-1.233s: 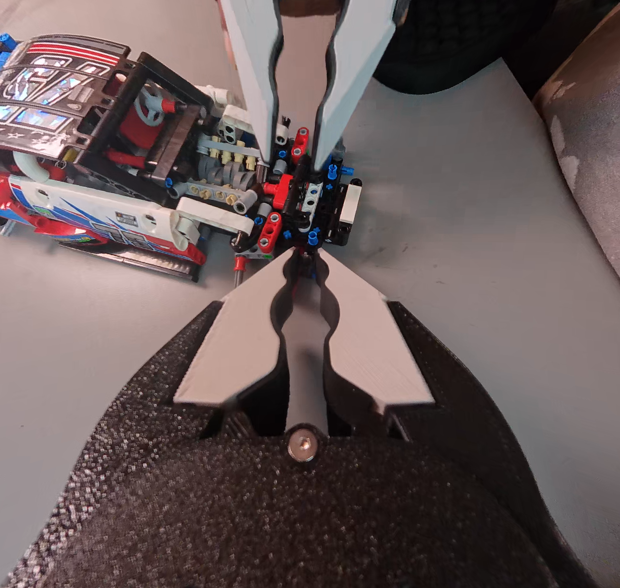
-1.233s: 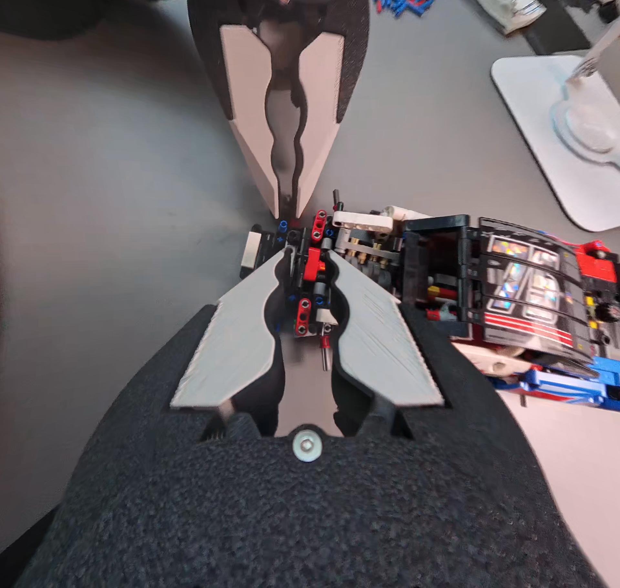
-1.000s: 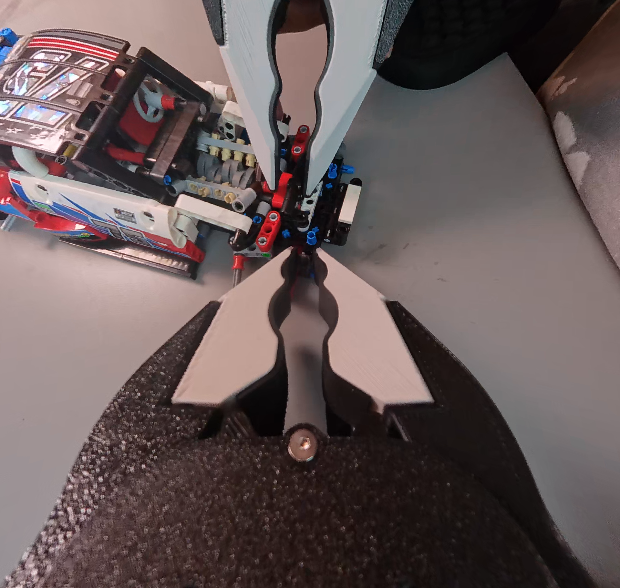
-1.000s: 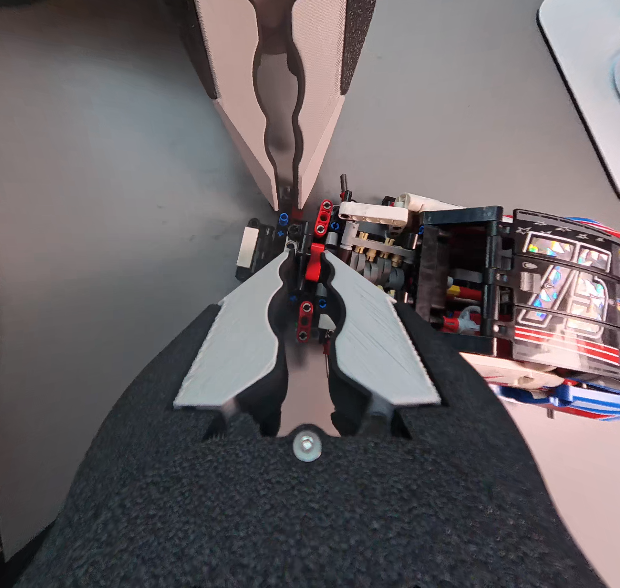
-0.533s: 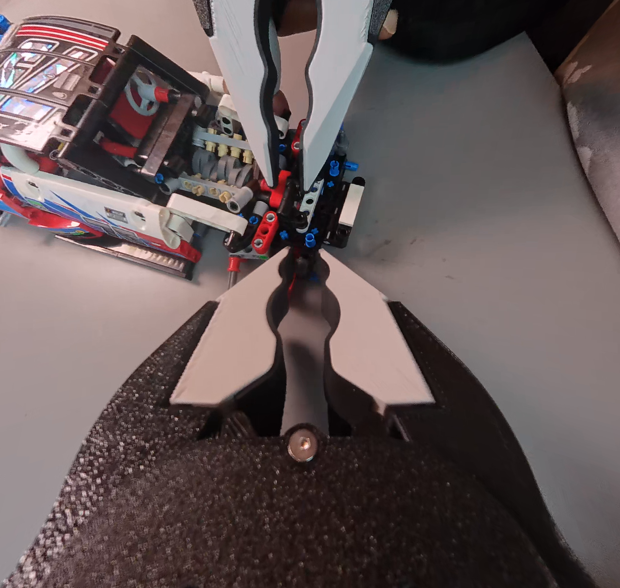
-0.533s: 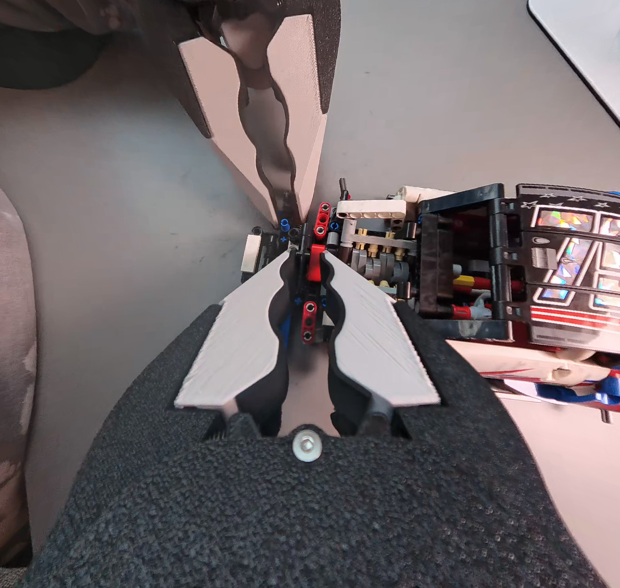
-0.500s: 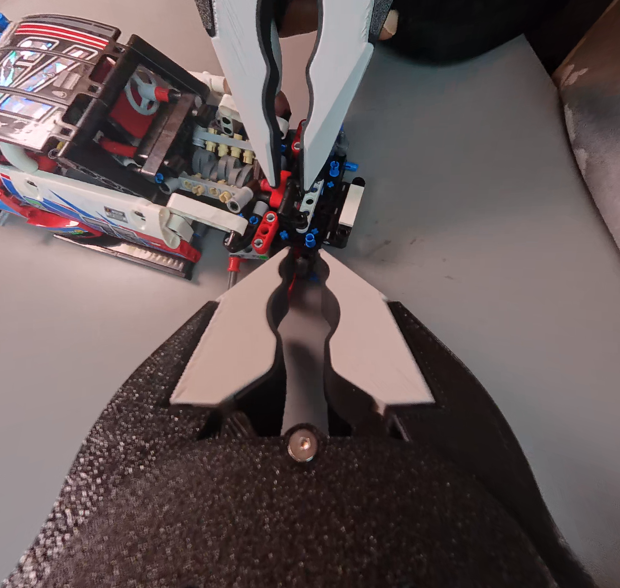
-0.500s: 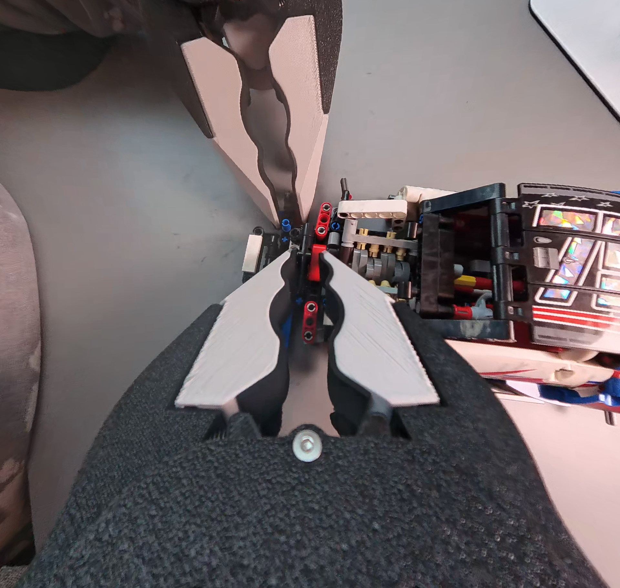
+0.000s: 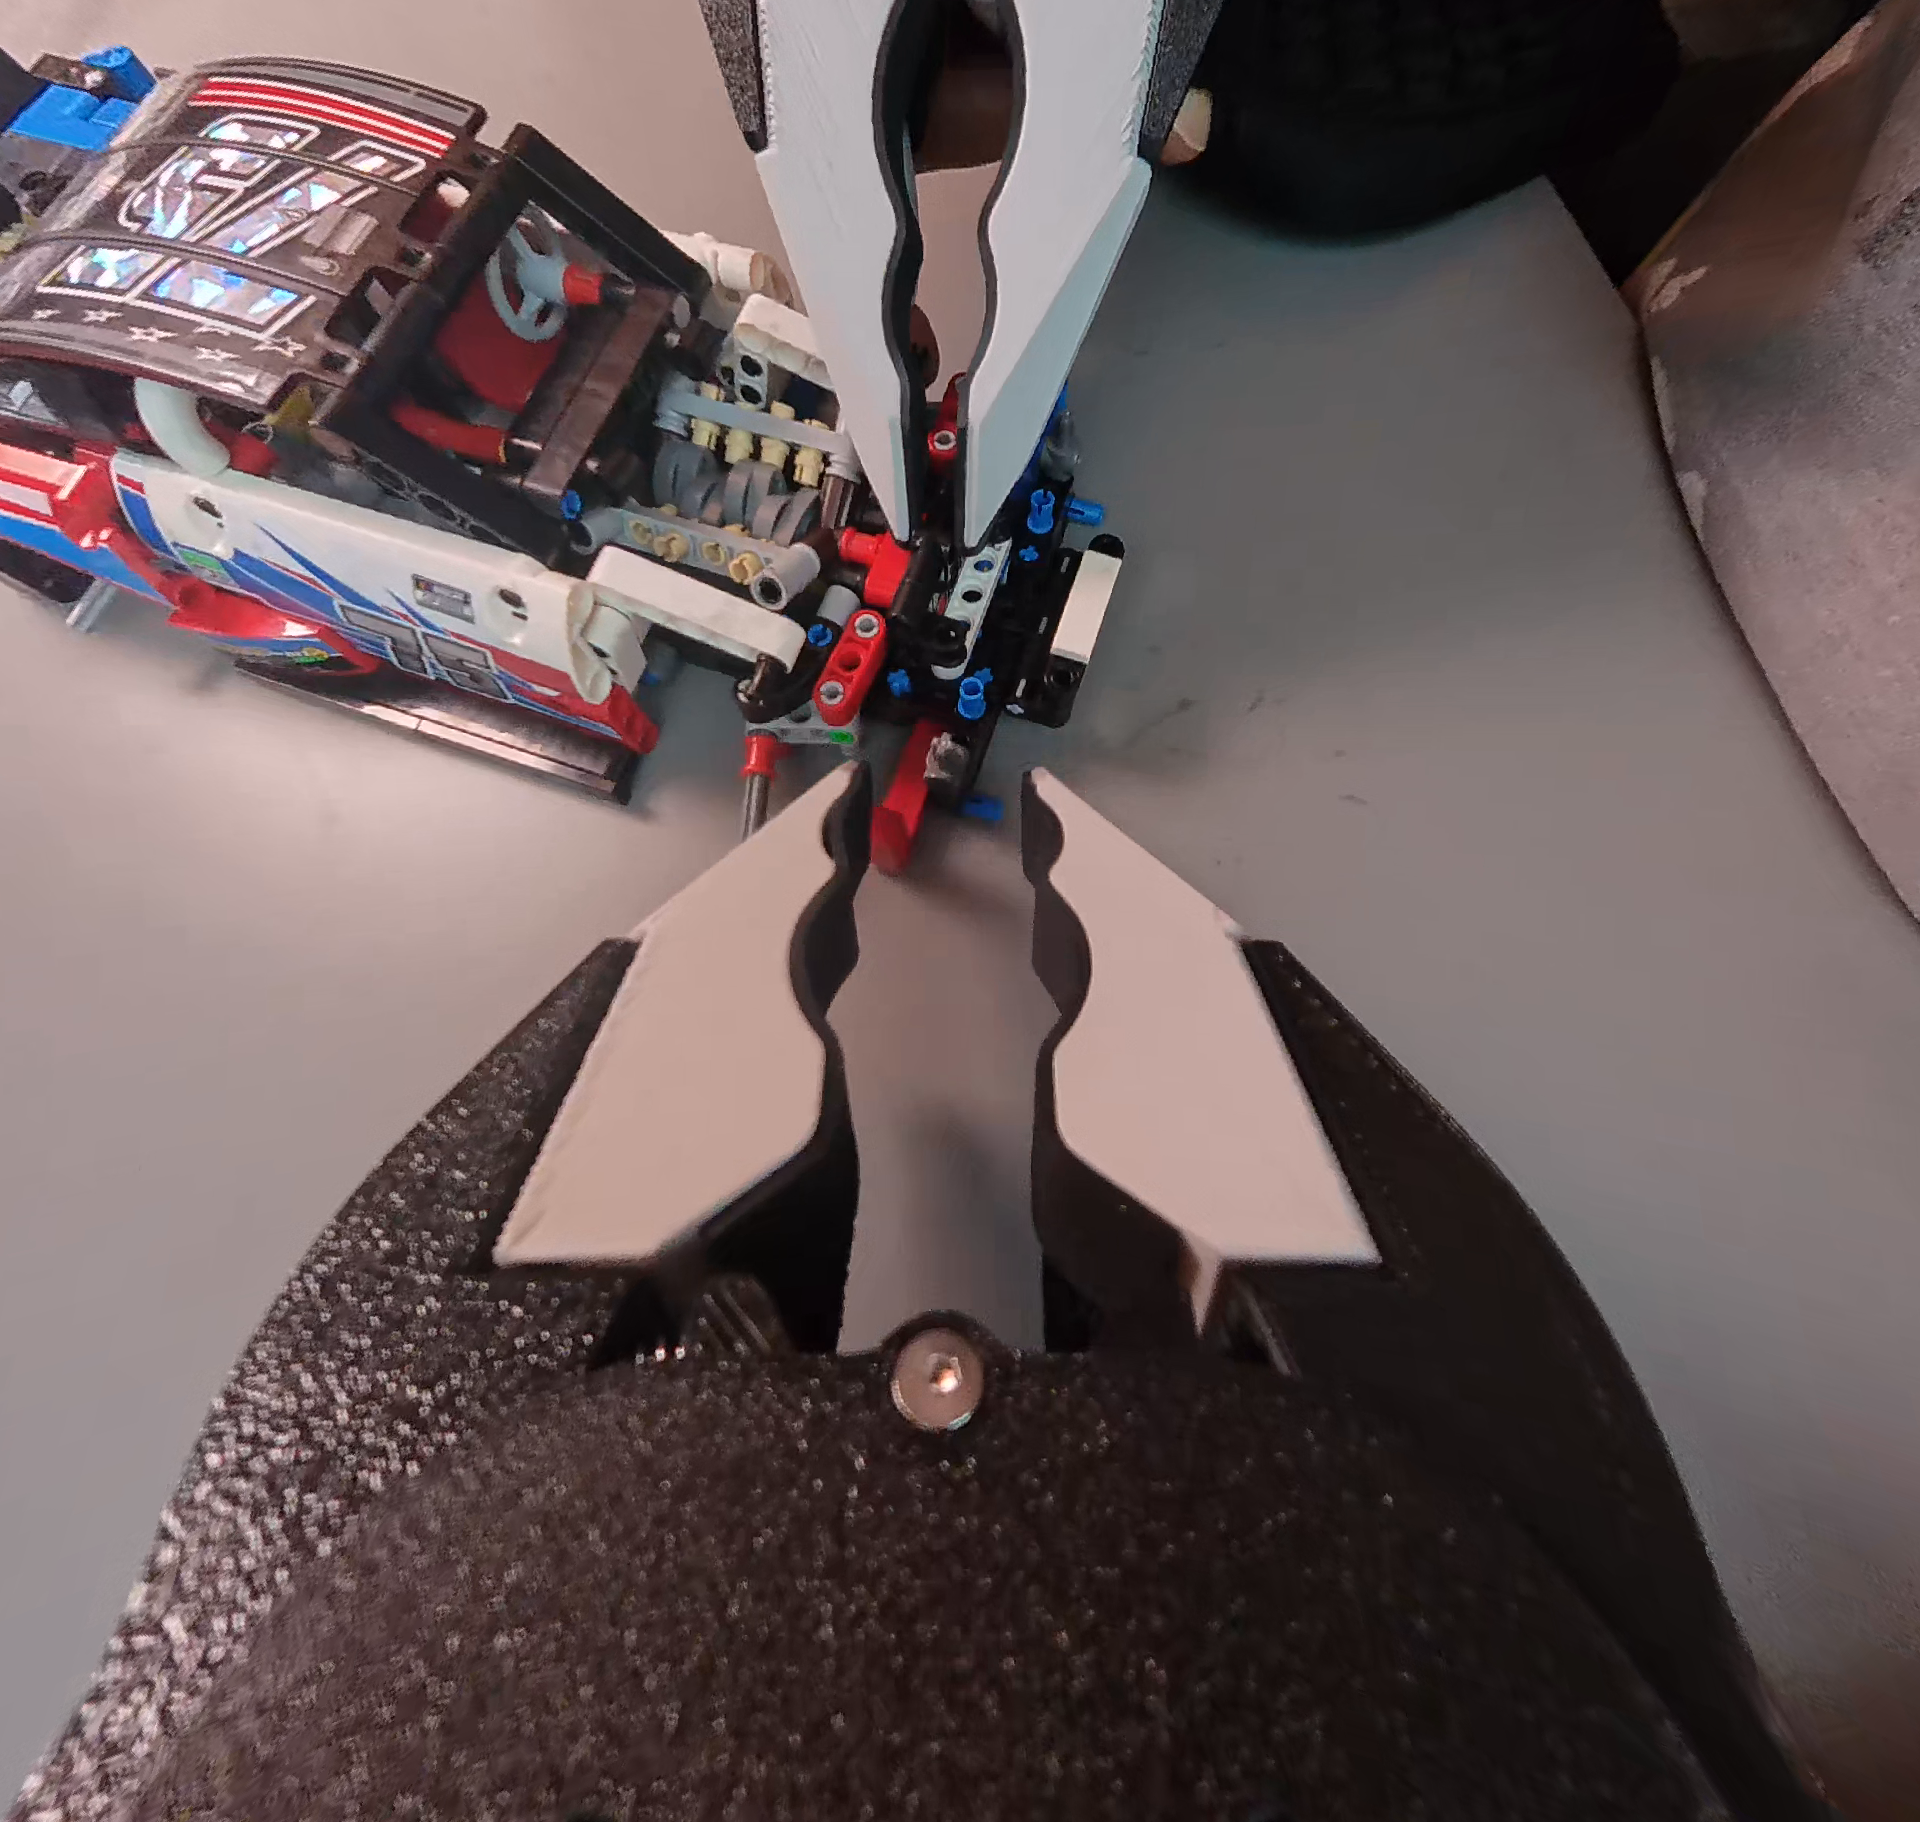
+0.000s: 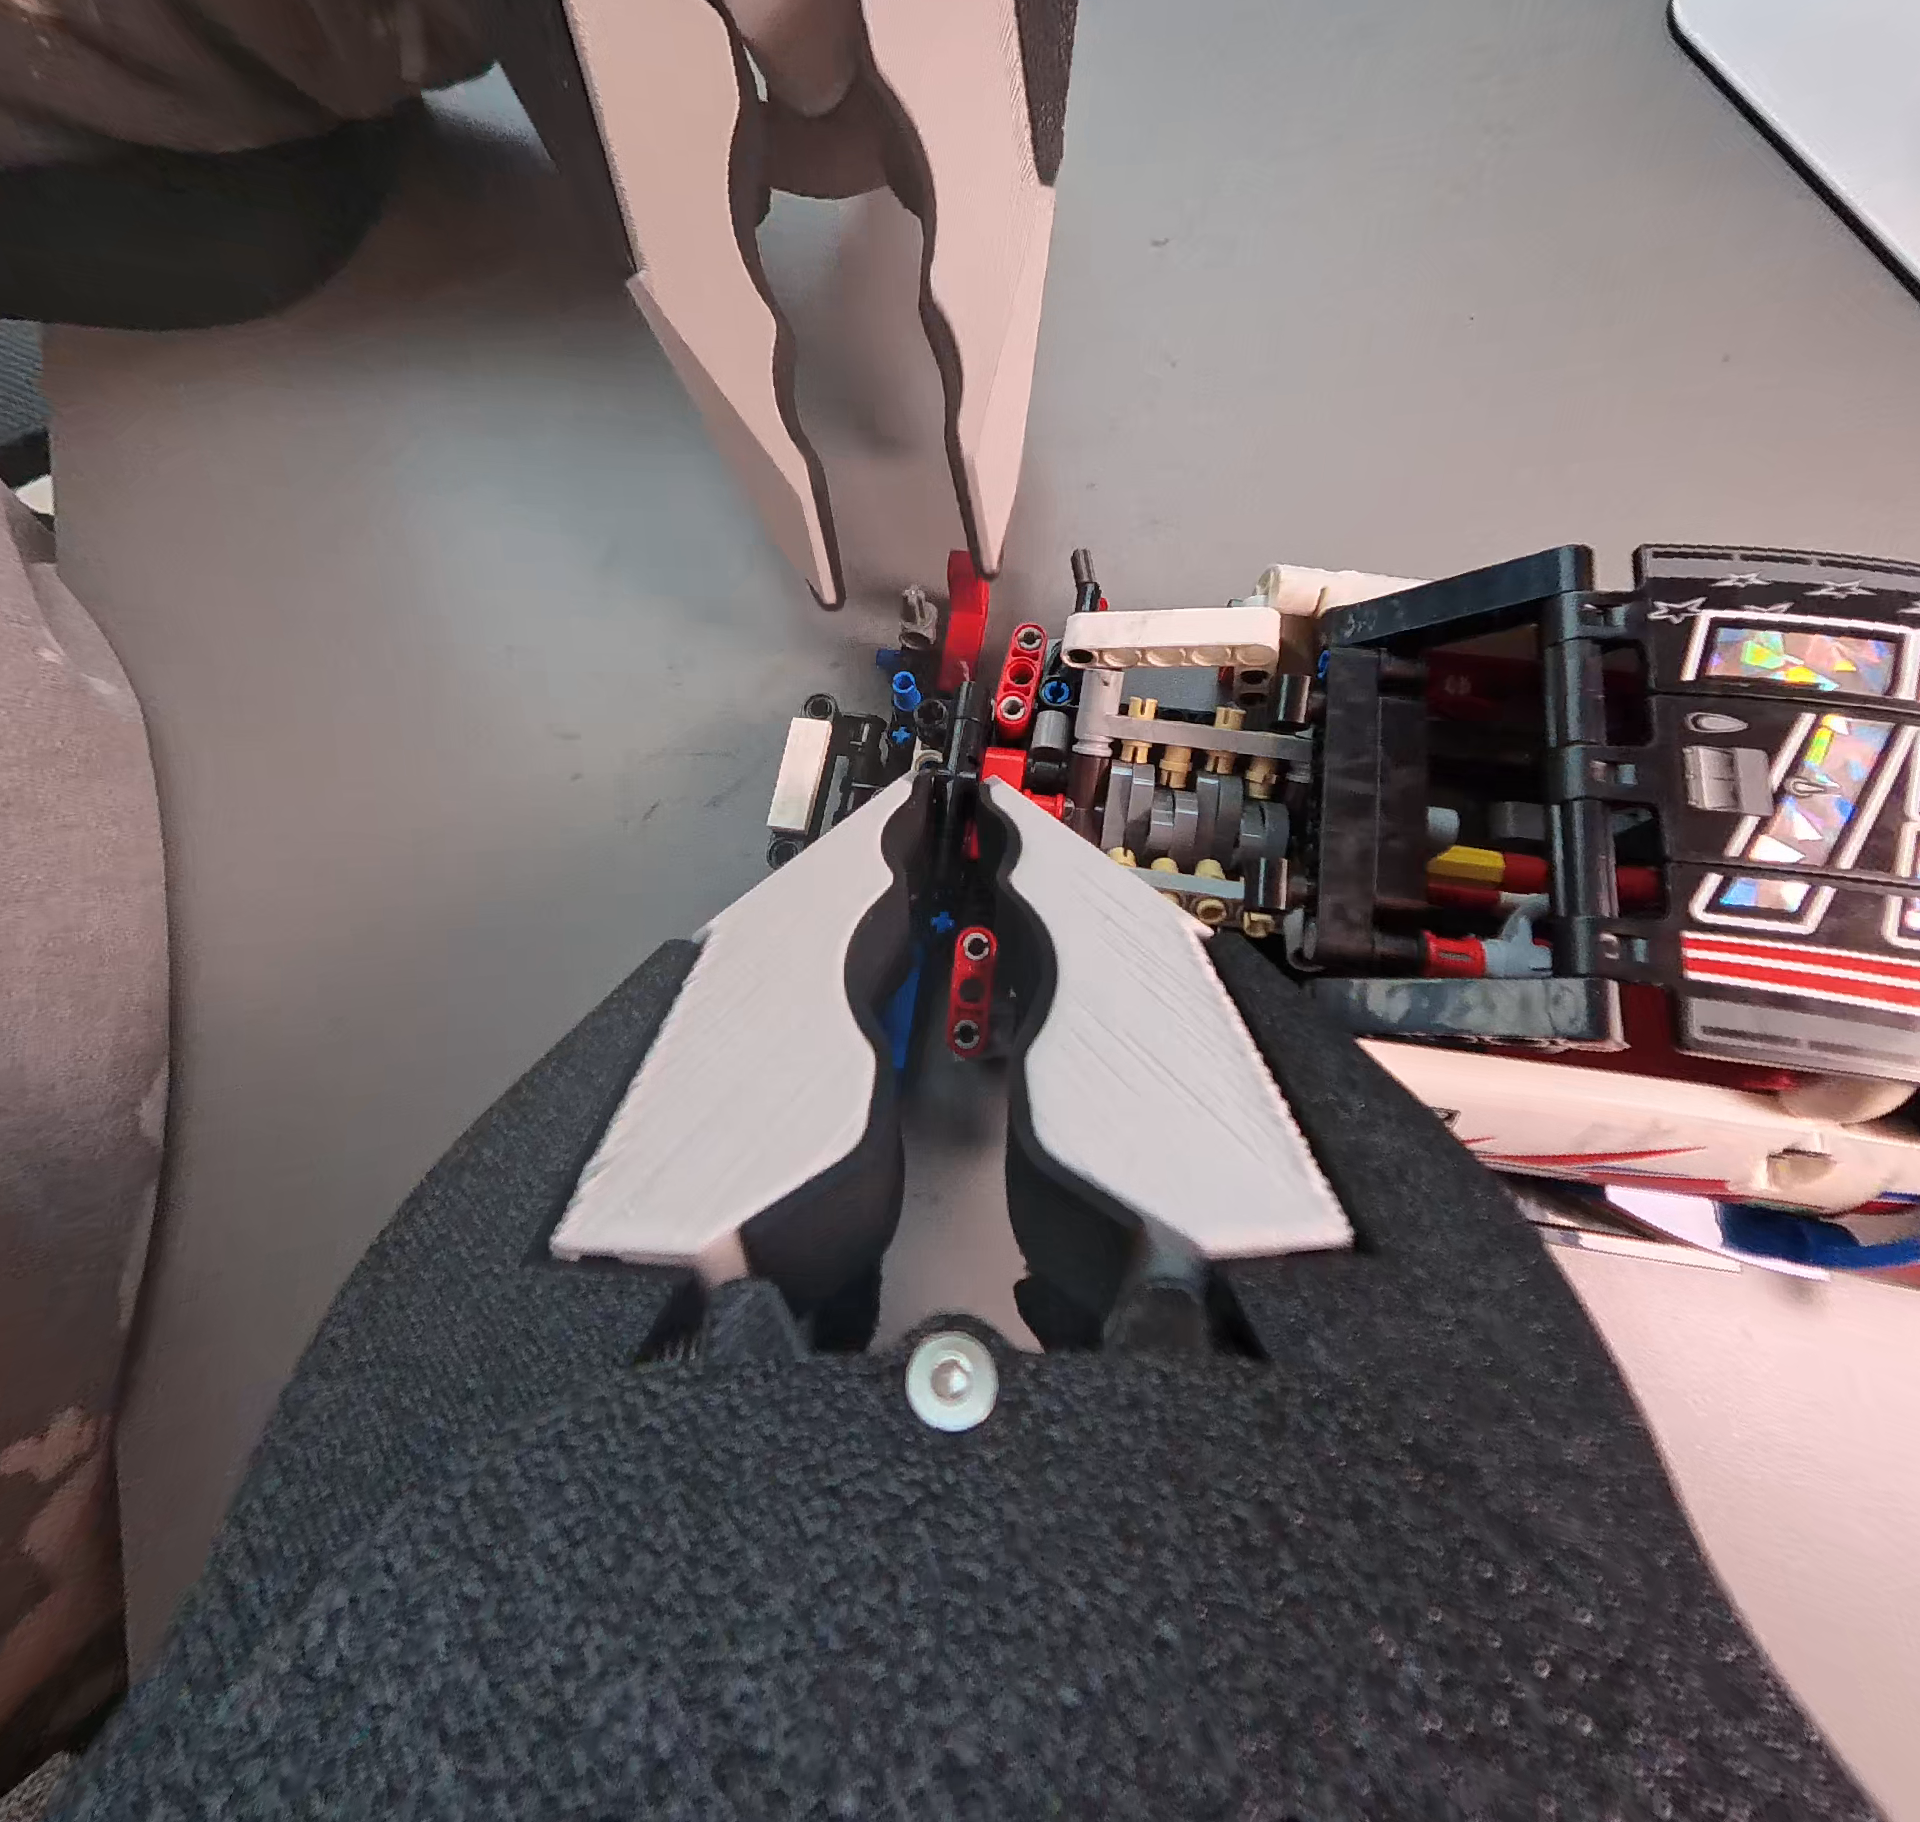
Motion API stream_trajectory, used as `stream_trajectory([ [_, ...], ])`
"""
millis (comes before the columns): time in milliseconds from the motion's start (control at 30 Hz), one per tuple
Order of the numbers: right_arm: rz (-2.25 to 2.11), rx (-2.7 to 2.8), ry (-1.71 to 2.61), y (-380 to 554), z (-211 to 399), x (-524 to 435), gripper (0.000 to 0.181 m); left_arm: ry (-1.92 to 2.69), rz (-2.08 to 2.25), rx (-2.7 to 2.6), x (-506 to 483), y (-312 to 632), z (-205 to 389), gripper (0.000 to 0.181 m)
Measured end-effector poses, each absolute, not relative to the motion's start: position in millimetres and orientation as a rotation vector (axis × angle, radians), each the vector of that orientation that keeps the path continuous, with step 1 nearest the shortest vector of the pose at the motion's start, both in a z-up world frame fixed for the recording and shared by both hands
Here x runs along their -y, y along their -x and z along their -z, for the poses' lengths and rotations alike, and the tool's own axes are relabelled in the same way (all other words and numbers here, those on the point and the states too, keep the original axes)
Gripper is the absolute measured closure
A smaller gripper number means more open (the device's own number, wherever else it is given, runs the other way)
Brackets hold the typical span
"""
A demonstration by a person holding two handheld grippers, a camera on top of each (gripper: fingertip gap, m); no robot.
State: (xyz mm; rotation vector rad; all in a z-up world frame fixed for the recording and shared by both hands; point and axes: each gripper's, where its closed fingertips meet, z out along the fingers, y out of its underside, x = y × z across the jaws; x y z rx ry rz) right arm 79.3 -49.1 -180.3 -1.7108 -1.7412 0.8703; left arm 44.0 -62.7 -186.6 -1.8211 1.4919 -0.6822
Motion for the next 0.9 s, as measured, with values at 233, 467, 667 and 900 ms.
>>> stream_trajectory([
  [233, -0.863, 1.753, 1.711, -79, 180, 49, 0.174, 1.809, 0.669, -1.519, 62, -54, 193, 0.161],
  [467, -0.833, 1.765, 1.702, -79, 181, 49, 0.174, 1.82, 0.584, -1.581, 58, -63, 204, 0.169],
  [667, -0.781, 1.81, 1.704, -81, 181, 50, 0.174, 1.832, 0.659, -1.566, 59, -65, 203, 0.172],
  [900, -0.689, 1.93, 1.722, -82, 183, 53, 0.174, 1.798, 0.68, -1.595, 64, -66, 202, 0.174],
])
